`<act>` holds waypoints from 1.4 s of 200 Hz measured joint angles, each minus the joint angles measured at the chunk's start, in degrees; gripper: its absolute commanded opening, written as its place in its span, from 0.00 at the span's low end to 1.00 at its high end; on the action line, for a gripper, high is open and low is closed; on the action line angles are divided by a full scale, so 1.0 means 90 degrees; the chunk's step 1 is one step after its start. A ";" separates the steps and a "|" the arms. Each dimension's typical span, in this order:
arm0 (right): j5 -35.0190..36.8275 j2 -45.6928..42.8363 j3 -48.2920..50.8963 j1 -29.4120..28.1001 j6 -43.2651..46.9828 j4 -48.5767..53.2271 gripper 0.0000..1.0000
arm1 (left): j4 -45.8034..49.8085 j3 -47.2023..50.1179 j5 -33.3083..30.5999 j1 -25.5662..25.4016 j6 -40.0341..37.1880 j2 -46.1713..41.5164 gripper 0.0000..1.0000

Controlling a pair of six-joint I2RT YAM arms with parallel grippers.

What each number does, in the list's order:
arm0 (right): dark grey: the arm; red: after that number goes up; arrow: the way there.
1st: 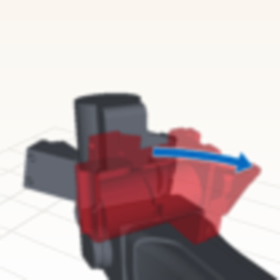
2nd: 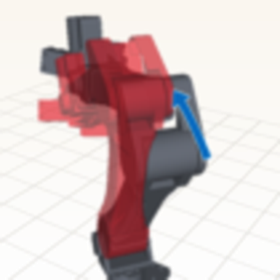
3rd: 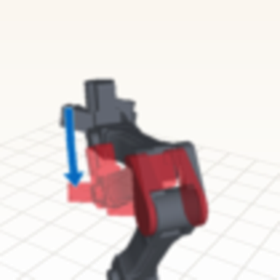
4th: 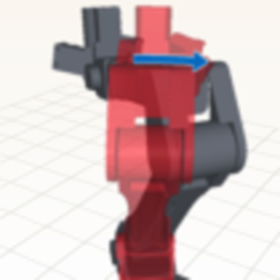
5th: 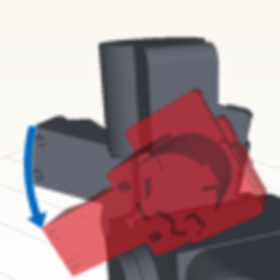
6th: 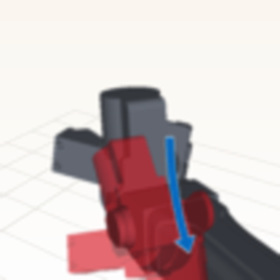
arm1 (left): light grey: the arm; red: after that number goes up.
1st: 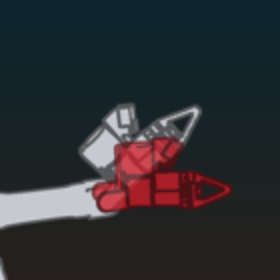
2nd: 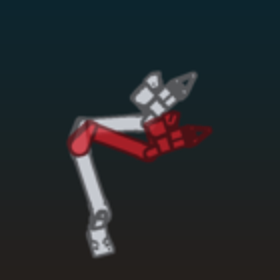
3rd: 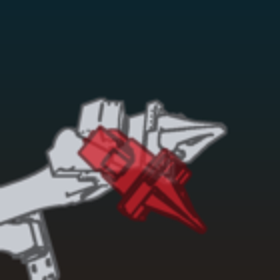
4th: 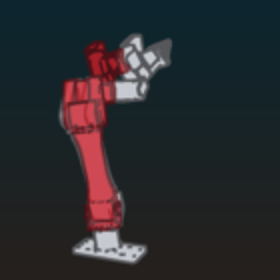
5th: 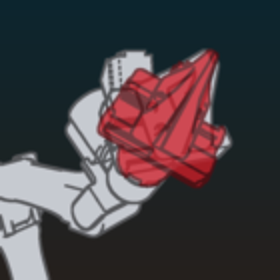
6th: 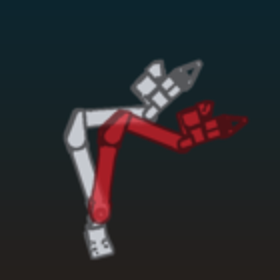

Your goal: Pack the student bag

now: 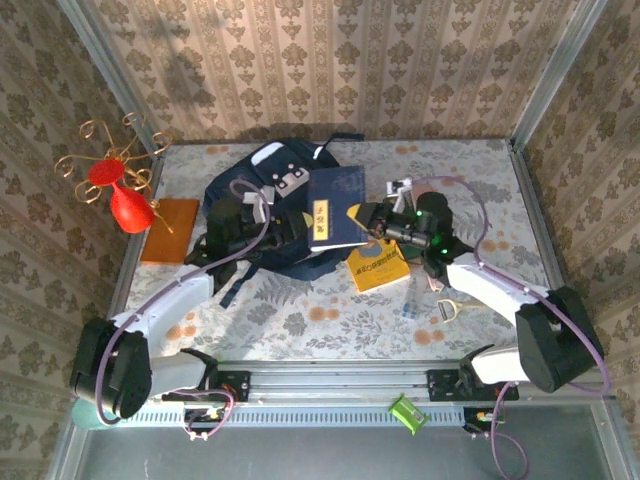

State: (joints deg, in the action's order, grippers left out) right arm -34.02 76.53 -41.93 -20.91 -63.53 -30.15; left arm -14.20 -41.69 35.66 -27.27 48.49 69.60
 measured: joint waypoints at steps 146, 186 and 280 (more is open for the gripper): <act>0.0301 -0.0986 0.0233 0.1724 0.1214 0.2069 0.00 | 0.4427 -0.4177 -0.4590 -0.1139 -0.5251 0.4437 0.59; 0.0206 -0.0986 0.0440 0.1758 0.1348 0.2229 0.00 | 0.4469 -0.4284 -0.4779 -0.1265 -0.5484 0.4520 0.10; -0.0272 -0.1455 0.0080 0.1428 0.2363 0.3728 0.00 | 0.3769 -0.3492 -0.2186 0.0478 -0.4976 0.1790 0.00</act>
State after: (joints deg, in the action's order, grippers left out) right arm -36.47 63.44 -41.21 -8.05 -42.26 3.40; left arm 19.73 -73.12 15.99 -22.96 3.70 85.71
